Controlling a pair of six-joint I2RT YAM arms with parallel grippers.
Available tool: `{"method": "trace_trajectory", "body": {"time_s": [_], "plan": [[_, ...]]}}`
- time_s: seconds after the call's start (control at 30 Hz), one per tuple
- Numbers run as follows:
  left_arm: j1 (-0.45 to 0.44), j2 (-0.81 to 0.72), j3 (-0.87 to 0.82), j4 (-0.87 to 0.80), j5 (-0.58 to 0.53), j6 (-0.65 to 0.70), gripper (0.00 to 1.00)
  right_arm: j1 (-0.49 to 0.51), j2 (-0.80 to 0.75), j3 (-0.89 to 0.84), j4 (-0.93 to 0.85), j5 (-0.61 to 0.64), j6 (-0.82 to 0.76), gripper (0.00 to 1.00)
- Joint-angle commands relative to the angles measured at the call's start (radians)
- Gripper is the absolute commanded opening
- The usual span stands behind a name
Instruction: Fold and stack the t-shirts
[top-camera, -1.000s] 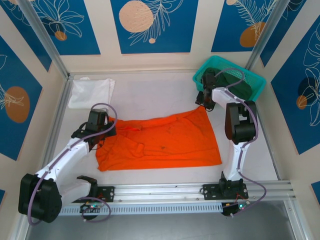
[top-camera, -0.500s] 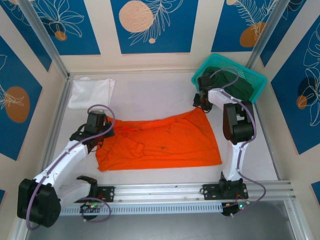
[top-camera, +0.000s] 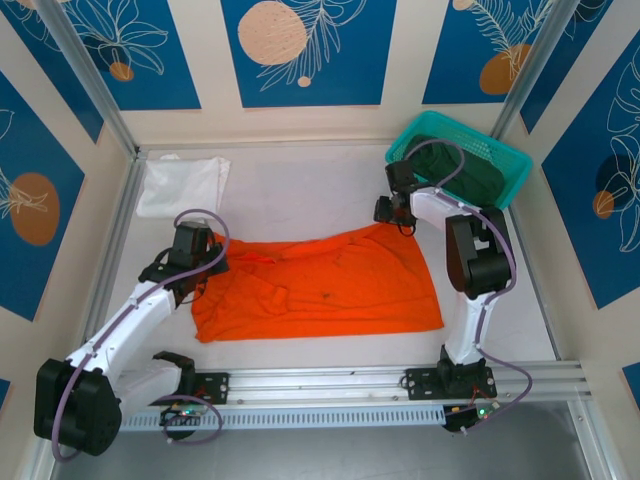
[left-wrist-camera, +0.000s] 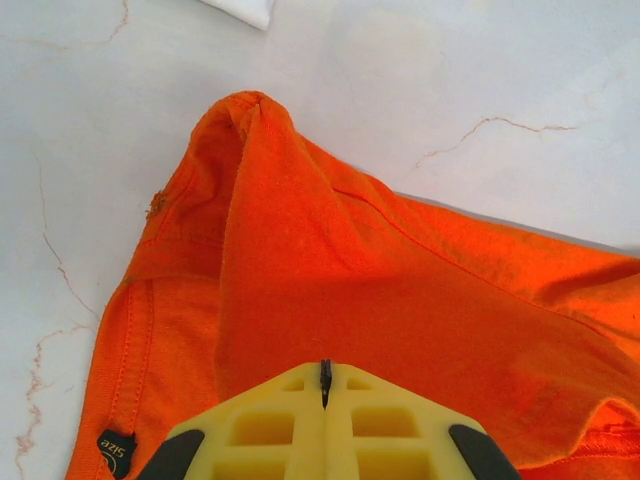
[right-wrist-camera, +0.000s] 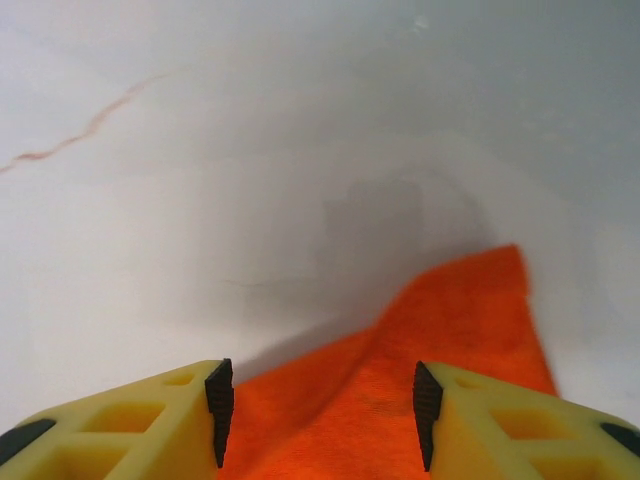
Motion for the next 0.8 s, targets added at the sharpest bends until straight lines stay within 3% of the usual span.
{"method": "trace_trajectory", "body": {"time_s": [0.0, 0.13, 0.4, 0.77], "plan": [[-0.008, -0.01, -0.008, -0.017, -0.014, -0.006, 0.0, 0.015, 0.04, 0.119, -0.068, -0.059, -0.148, 0.53], [-0.007, -0.004, -0.008, -0.014, -0.014, -0.005, 0.0, 0.001, 0.148, 0.239, -0.2, -0.07, -0.23, 0.52], [-0.008, 0.005, 0.003, -0.021, -0.016, 0.003, 0.01, -0.035, 0.168, 0.242, -0.22, -0.058, -0.328, 0.52], [-0.008, 0.029, 0.009, -0.016, -0.006, 0.003, 0.02, -0.092, 0.194, 0.266, -0.258, -0.059, -0.299, 0.53]]}}
